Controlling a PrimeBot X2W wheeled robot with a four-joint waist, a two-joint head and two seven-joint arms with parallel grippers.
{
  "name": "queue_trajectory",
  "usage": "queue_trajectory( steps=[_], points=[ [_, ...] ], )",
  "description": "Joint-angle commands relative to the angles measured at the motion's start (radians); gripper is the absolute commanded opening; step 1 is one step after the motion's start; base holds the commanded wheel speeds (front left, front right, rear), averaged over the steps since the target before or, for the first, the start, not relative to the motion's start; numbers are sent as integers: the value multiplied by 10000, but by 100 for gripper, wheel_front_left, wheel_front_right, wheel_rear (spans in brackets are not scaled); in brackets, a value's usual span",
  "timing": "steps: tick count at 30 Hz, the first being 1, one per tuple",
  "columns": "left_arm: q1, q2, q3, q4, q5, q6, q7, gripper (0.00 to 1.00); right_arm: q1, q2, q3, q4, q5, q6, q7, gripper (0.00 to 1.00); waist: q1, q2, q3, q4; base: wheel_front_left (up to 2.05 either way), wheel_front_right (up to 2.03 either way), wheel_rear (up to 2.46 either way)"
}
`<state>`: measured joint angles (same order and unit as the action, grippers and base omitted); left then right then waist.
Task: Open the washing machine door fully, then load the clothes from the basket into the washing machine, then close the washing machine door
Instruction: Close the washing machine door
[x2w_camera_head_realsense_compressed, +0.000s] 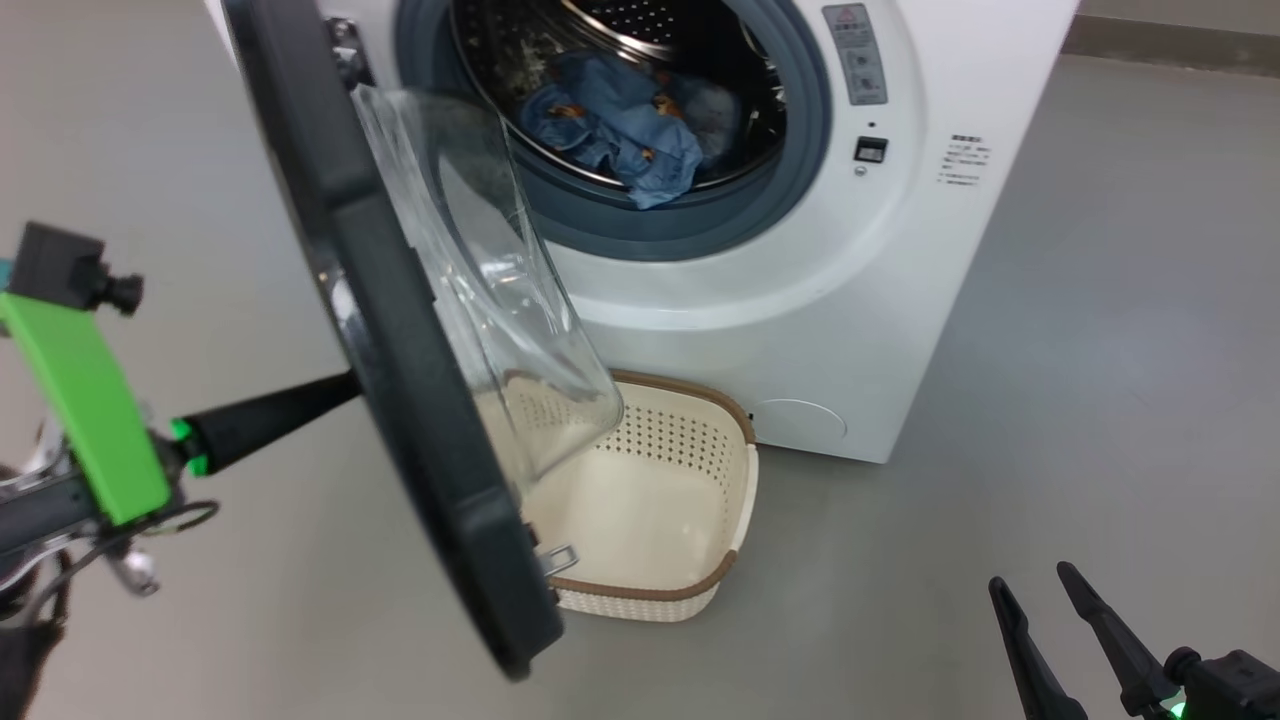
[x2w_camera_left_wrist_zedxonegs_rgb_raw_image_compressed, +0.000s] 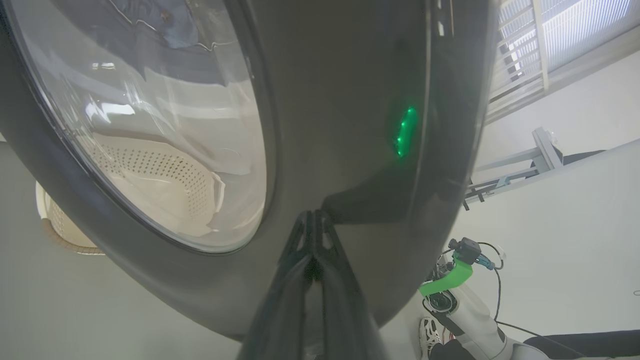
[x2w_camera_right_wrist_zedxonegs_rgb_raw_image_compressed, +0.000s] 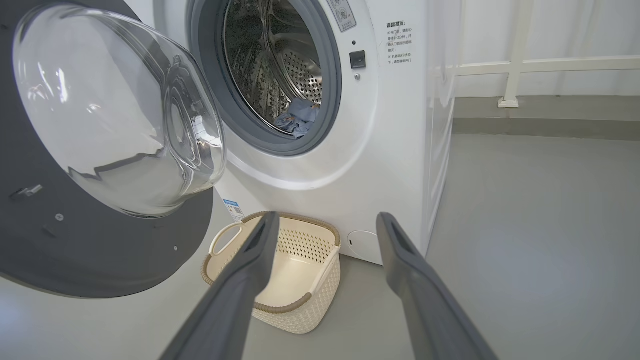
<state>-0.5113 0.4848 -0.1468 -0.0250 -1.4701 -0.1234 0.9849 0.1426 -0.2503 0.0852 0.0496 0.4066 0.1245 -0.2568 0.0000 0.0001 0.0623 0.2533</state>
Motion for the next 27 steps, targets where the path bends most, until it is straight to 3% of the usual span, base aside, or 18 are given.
queue_trajectory(
  steps=[1, 14, 21, 27],
  points=[
    [-689, 181, 304, -338, 232, -73, -319, 0, -251, -121, 141, -257, -91, 62, -49, 100, 0, -1, 125, -269, 0, 0, 0],
    [-2234, -1003, -776, 647, 1287, -73, -2960, 0, -582, -117, -76, -321, -85, 62, -49, 100, 0, -1, 594, -1387, 0, 0, 0],
    [-2950, -1139, -1284, 1409, 1445, -73, -4128, 0, -690, -71, -122, -301, -76, 62, -49, 100, 0, -1, 742, -1762, 0, 0, 0],
    [-2874, -874, -1600, 1630, 1261, -73, -4554, 0, -647, -47, -139, -264, -90, 62, -49, 100, 0, -1, 666, -1788, 0, 0, 0]
  ],
)
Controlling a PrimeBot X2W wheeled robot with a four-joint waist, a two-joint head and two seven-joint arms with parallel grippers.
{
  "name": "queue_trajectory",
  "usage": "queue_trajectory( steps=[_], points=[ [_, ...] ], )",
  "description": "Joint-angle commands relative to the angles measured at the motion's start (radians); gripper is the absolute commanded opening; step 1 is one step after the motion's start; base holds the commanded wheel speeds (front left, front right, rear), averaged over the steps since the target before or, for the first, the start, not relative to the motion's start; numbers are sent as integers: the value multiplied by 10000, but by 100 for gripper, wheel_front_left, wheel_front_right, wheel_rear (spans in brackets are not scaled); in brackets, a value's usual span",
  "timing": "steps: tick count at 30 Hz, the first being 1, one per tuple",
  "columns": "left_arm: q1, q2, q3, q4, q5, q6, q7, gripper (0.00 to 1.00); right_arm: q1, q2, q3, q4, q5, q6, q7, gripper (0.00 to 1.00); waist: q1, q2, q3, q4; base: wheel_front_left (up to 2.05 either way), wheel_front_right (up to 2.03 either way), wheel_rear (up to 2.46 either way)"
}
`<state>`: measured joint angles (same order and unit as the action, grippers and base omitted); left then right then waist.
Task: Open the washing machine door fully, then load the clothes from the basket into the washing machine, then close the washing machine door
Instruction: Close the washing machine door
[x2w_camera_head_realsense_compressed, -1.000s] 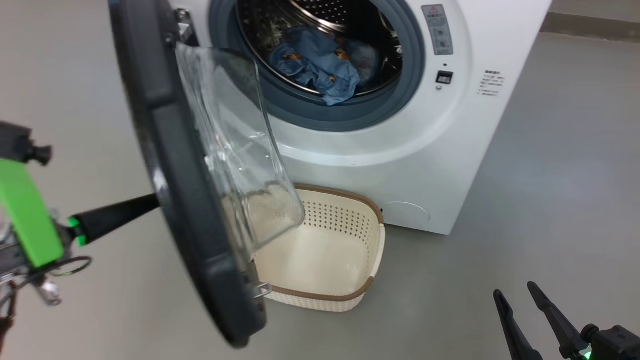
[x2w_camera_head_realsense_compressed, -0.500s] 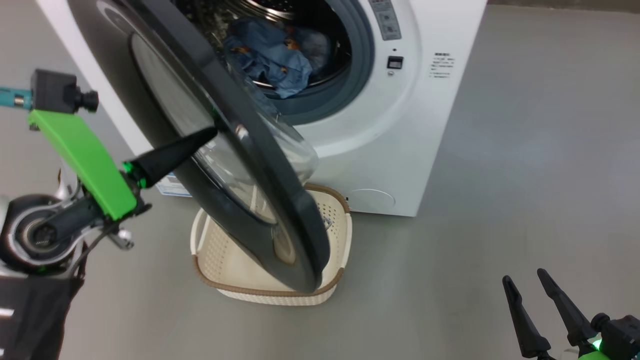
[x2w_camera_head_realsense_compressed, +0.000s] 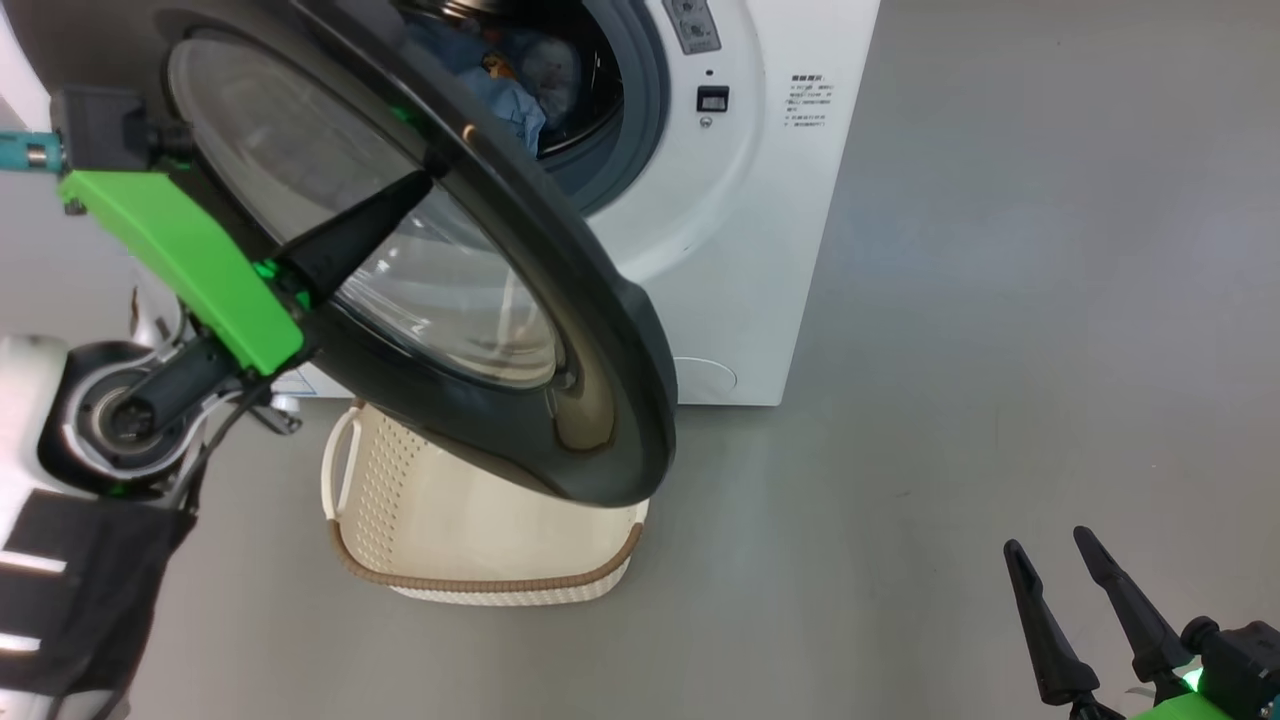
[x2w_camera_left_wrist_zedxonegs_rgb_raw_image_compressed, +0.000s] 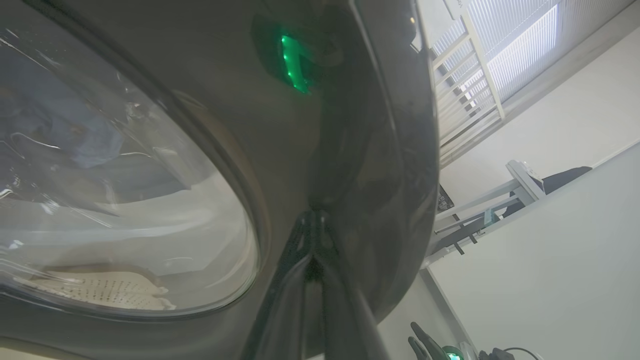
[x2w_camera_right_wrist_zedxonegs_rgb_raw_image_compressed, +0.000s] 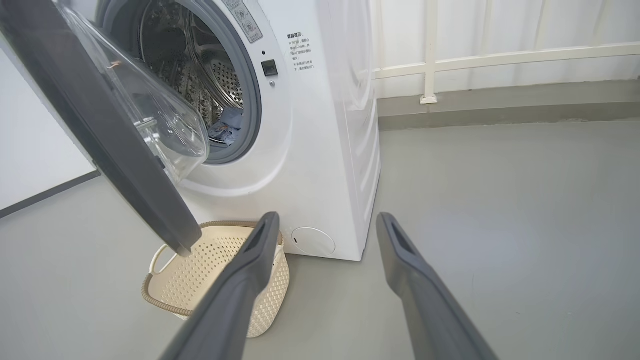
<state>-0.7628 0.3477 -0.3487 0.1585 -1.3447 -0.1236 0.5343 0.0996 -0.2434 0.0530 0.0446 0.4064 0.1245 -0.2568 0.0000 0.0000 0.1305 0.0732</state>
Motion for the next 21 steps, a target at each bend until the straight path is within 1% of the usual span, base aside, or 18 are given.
queue_trajectory(
  steps=[1, 8, 9, 10, 11, 12, 14, 15, 16, 18, 21],
  points=[
    [-265, 591, 365, -194, -20, -71, -121, 0, -195, -116, 181, -206, -91, 62, -49, 100, 0, 0, -51, 26, 0, 0, 0],
    [895, 1156, 197, -136, -157, -71, -962, 0, 35, -128, 180, -171, -101, 62, -49, 100, 0, 0, -408, 306, 0, 0, 0],
    [1107, 1248, 188, -142, -151, -71, -1113, 5, 70, -136, 177, -163, -99, 62, -49, 100, 0, 0, -462, 352, 0, 0, 0],
    [1330, 1320, 182, -140, -160, -71, -1273, 21, 108, -145, 171, -157, -97, 62, -49, 100, 0, 0, -514, 400, 0, 0, 0],
    [1552, 1390, 166, -142, -174, -71, -1417, 32, 147, -157, 169, -162, -100, 62, -49, 100, 0, 0, -550, 447, 0, 0, 0],
    [1769, 1500, 128, -144, -94, -71, -1594, 40, 184, -170, 169, -169, -104, 62, -49, 100, 0, 0, -592, 489, 0, 0, 0],
    [2239, 1620, 95, -118, -65, -71, -1998, 52, 235, -196, 179, -174, -110, 62, -49, 100, 0, 0, -651, 546, 0, 0, 0],
    [2464, 1683, 78, -125, -61, -71, -2192, 63, 255, -208, 182, -173, -111, 62, -49, 100, 0, 0, -677, 568, 0, 0, 0],
    [2694, 1737, 66, -117, -73, -71, -2387, 69, 270, -218, 179, -171, -111, 62, -49, 100, 0, 0, -698, 588, 0, 0, 0],
    [3149, 1798, 73, -104, -259, -71, -2693, 76, 313, -234, 173, -160, -109, 62, -49, 100, 0, 0, -760, 618, 0, 0, 0],
    [3735, 1965, 147, -32, -452, -71, -3156, 84, 337, -282, 178, -174, -107, 62, -49, 100, 0, 0, -749, 632, 0, 0, 0]
  ],
)
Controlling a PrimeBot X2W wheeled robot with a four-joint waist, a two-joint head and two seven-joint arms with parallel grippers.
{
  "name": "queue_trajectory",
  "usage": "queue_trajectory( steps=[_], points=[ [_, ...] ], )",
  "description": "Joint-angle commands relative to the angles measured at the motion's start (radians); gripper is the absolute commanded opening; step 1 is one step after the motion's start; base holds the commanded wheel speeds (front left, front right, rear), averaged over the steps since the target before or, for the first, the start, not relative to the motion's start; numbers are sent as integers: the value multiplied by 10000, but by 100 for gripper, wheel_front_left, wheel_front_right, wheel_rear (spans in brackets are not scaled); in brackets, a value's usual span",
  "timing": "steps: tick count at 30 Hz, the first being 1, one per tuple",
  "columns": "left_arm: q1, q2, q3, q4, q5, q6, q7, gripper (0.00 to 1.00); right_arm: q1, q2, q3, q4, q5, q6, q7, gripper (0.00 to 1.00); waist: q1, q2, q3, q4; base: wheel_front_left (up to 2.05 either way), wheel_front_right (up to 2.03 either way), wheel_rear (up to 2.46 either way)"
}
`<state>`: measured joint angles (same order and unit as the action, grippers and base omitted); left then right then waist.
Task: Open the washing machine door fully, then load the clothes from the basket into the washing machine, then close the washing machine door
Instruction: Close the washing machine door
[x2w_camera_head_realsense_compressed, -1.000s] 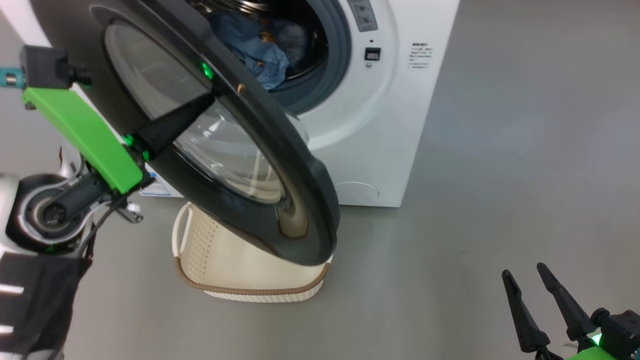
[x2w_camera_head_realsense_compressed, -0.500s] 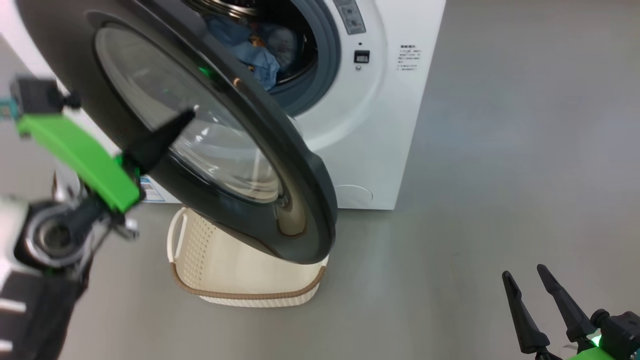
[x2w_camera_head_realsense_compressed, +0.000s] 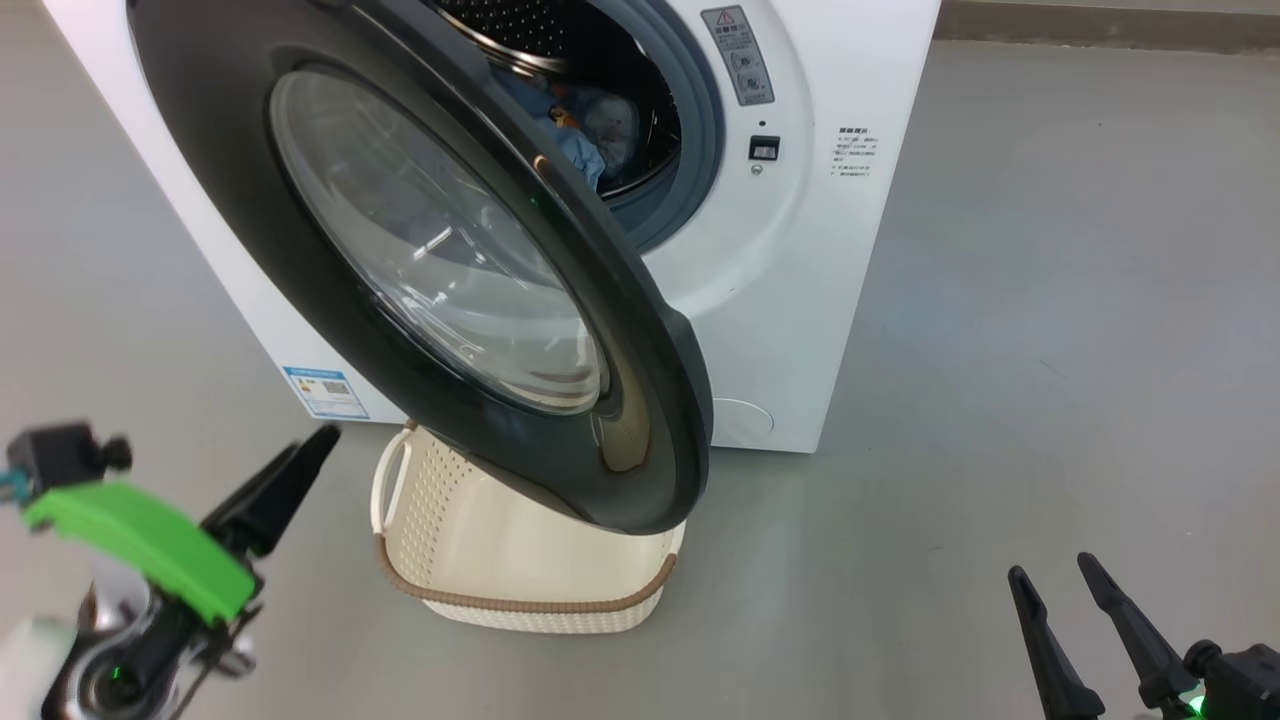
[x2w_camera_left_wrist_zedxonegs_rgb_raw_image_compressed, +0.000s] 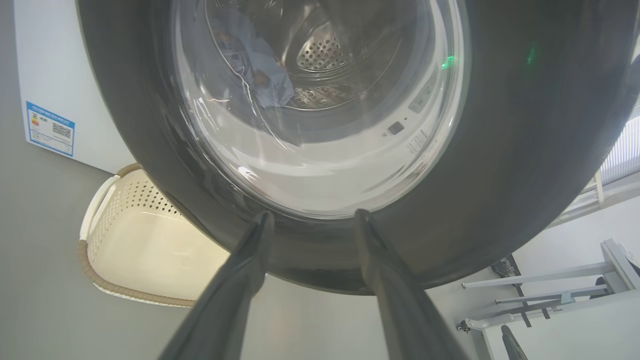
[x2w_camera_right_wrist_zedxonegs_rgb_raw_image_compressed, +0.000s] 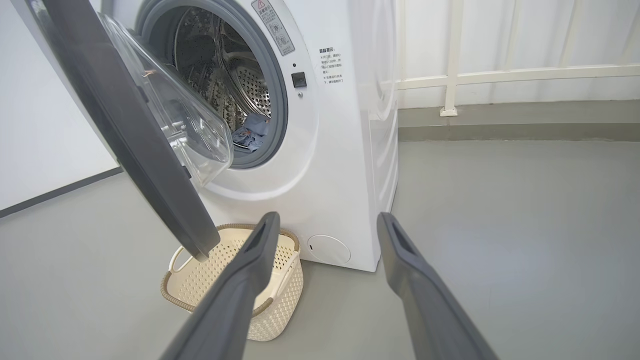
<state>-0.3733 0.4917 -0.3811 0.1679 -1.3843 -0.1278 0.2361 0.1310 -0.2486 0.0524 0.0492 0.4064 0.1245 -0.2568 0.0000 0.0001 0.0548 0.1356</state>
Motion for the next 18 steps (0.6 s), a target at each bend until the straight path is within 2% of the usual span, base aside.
queue_trajectory(
  steps=[1, 4, 9, 18],
  points=[
    [15, 588, 465, -104, -60, -29, -332, 86, 29, -251, 181, -229, -102, 62, -49, 100, 0, -1, 18, 9, 0, 0, 0],
    [495, 769, 407, -10, 32, -29, -878, 99, 41, -322, 152, -250, -89, 62, -49, 100, 0, -1, 82, -19, 0, 0, 0],
    [1147, 1067, -162, 275, 854, -29, -2036, 100, 45, -397, 55, -236, -72, 62, -49, 100, 0, -1, 159, -141, 0, 0, 0],
    [1921, 811, -1085, 1348, 1451, -29, -4493, 100, 40, -480, -20, -197, -81, 62, -49, 100, 0, -1, 141, -533, 0, 0, 0]
  ],
)
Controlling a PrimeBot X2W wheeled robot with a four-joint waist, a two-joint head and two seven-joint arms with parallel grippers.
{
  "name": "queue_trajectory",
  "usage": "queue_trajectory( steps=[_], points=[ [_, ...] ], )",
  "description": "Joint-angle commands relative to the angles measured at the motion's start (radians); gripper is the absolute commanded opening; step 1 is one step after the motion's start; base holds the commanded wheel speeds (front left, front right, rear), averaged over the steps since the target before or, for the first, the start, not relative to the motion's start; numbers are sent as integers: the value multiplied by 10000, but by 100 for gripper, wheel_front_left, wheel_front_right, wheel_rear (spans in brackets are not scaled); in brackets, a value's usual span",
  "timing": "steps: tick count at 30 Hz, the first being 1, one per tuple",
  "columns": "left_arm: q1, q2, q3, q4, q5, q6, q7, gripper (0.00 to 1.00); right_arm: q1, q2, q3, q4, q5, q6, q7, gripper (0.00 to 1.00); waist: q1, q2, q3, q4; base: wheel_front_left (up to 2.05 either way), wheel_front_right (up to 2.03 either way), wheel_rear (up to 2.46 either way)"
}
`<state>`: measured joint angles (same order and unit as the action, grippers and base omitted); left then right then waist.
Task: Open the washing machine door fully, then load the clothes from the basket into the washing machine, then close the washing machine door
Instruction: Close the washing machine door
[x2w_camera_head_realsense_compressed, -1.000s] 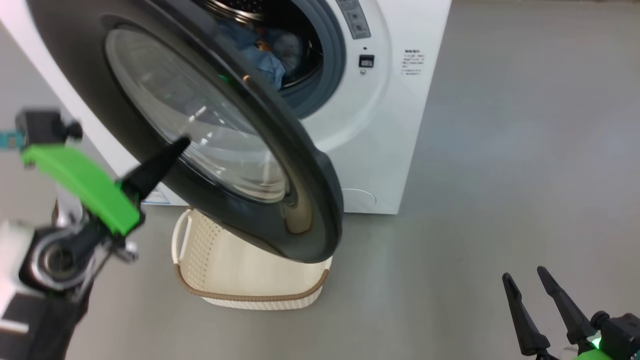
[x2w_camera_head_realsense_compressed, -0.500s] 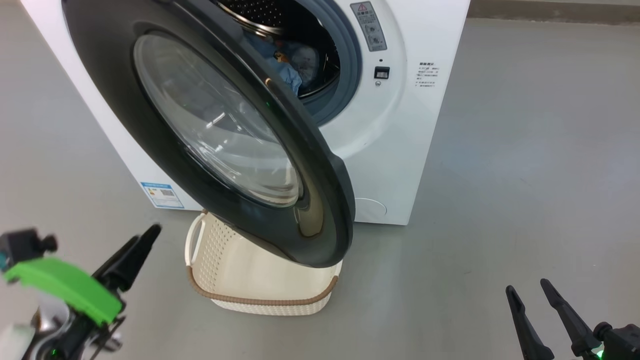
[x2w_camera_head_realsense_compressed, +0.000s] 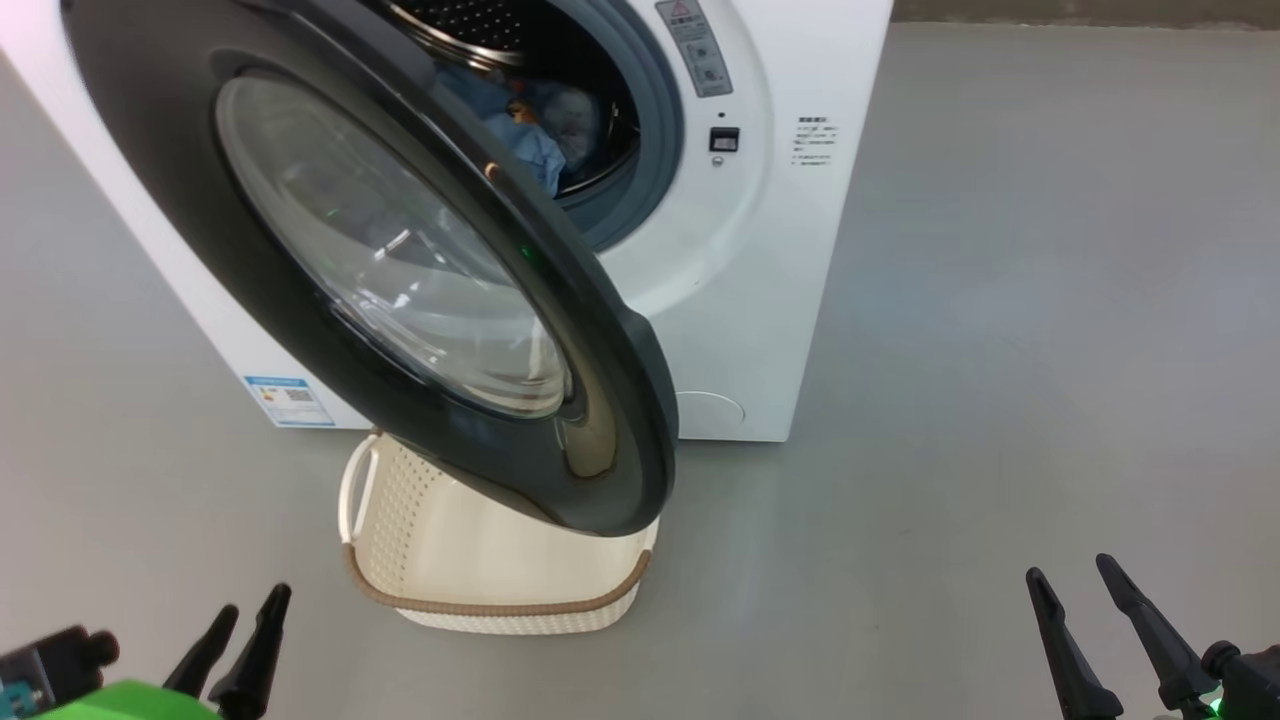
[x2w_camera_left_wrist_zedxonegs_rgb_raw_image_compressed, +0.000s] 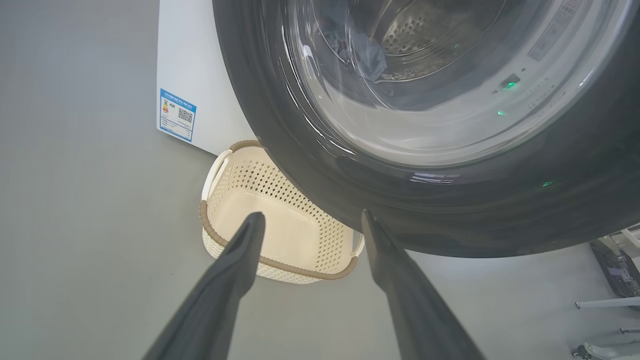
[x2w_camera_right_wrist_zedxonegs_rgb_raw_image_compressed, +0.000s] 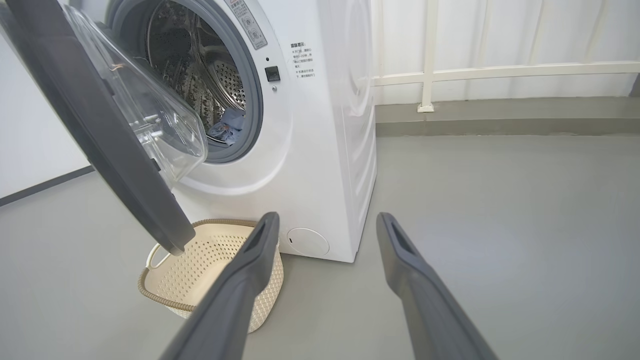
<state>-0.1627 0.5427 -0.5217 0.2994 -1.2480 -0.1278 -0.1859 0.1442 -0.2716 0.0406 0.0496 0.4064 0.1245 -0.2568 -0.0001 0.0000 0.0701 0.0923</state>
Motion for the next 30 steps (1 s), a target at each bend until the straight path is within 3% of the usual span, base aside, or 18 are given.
queue_trajectory(
  steps=[1, 6, 9, 18, 26, 30],
  points=[
    [-127, 244, 295, 172, 116, -29, -431, 100, -86, -245, 105, -205, -94, 62, -49, 100, 1, 0, -22, -161, 0, 0, 0],
    [70, -30, 401, 614, 499, -29, -727, 100, -53, -227, 12, -238, -124, 62, -49, 100, 1, 0, -17, -318, 0, 0, 0],
    [168, -396, 1071, 739, 1192, -29, -751, 100, -15, -251, -71, -242, -125, 62, -49, 100, 1, 0, -16, -401, 0, 0, 0],
    [1202, -1897, 3692, 43, 4933, -29, -757, 100, -13, -219, -230, -208, -118, 62, -49, 100, 1, 0, -94, -753, 0, 0, 0],
    [1808, -3002, 4921, -1068, 8265, -29, -758, 100, -66, -180, -284, -205, -98, 62, -49, 100, 1, 0, -74, -922, 0, 0, 0],
    [2099, -3620, 5347, -1591, 9431, -29, -758, 100, -102, -172, -293, -199, -88, 62, -49, 100, 1, 0, -75, -955, 0, 0, 0]
  ],
)
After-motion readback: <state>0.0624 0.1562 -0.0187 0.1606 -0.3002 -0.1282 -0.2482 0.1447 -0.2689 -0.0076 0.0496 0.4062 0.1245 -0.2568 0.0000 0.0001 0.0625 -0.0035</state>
